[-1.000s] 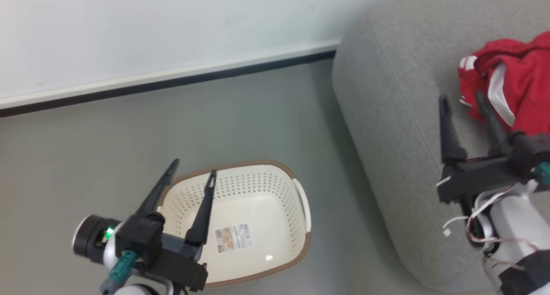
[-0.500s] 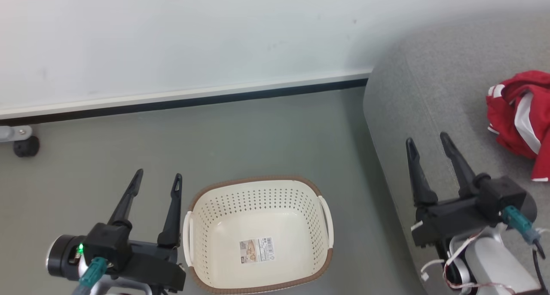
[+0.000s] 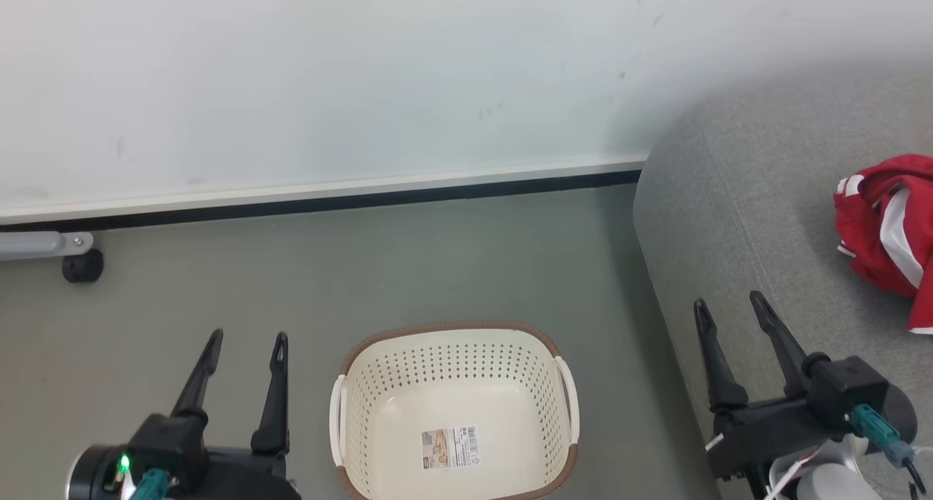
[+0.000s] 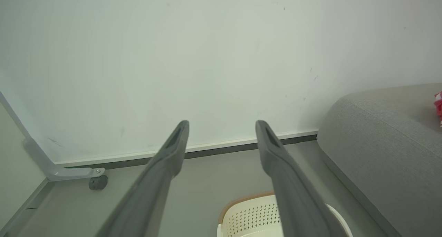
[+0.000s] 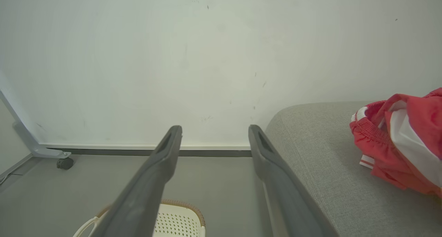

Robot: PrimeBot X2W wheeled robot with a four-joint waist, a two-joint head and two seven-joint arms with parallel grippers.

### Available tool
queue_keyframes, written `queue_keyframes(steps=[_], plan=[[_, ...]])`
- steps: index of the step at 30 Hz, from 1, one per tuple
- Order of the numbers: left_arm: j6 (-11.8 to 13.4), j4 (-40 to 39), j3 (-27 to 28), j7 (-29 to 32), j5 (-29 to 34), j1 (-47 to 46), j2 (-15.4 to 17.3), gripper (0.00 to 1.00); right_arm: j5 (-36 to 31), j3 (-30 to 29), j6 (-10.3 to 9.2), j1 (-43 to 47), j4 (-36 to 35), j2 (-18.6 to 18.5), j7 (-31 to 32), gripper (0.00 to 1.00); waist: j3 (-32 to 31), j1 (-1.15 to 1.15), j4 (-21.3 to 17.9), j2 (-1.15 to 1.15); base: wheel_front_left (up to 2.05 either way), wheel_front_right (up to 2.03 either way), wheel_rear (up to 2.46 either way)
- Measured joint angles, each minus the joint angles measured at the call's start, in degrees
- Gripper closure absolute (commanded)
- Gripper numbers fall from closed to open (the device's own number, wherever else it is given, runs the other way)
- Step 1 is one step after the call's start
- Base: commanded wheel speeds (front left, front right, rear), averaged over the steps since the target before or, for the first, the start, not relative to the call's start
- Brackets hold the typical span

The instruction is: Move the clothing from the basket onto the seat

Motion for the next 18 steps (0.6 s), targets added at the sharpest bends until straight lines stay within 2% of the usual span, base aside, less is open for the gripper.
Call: queue_keyframes(steps=[18], plan=[[0.02, 0.08, 1.25, 1.11, 0.68, 3.60, -1.35, 0.00, -0.87, -2.38, -0.52, 5.39, -4.53, -0.55, 2.63, 0.00, -3.18, 0.00, -0.02, 0.00, 0.00, 0.00, 0.00]])
